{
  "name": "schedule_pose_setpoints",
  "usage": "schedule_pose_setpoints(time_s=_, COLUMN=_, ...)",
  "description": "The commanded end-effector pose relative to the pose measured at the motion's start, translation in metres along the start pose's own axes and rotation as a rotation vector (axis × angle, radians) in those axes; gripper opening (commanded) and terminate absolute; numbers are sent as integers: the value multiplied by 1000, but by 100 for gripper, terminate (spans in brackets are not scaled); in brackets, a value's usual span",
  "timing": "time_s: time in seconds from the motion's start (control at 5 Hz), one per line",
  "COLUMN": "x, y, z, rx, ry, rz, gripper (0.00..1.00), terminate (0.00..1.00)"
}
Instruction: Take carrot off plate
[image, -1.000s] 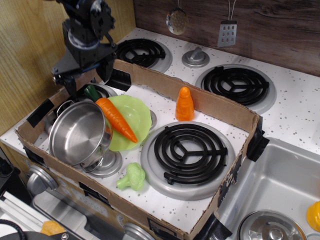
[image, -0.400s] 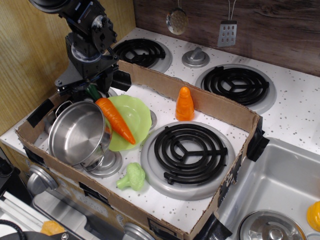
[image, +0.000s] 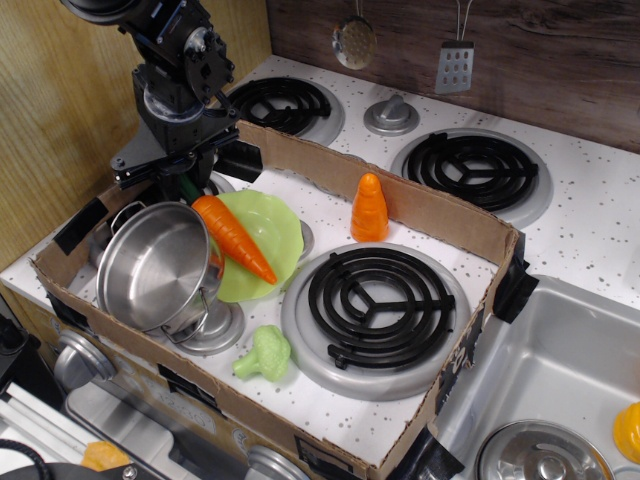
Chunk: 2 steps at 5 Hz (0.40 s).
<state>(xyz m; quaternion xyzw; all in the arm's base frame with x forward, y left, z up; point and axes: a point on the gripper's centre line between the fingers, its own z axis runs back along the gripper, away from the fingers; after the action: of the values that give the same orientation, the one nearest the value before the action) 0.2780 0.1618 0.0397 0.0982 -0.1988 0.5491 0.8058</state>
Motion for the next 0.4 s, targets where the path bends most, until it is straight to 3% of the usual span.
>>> schedule_pose_setpoints(time_s=0.0, x=27, y=-18, z=18, rx=-66, ry=14, rz=16, gripper=0, terminate=0)
schedule_pose_setpoints(time_s=0.2, x=31, y=-22, z=28, rx=-79, ry=9, rz=73, gripper=0, terminate=0)
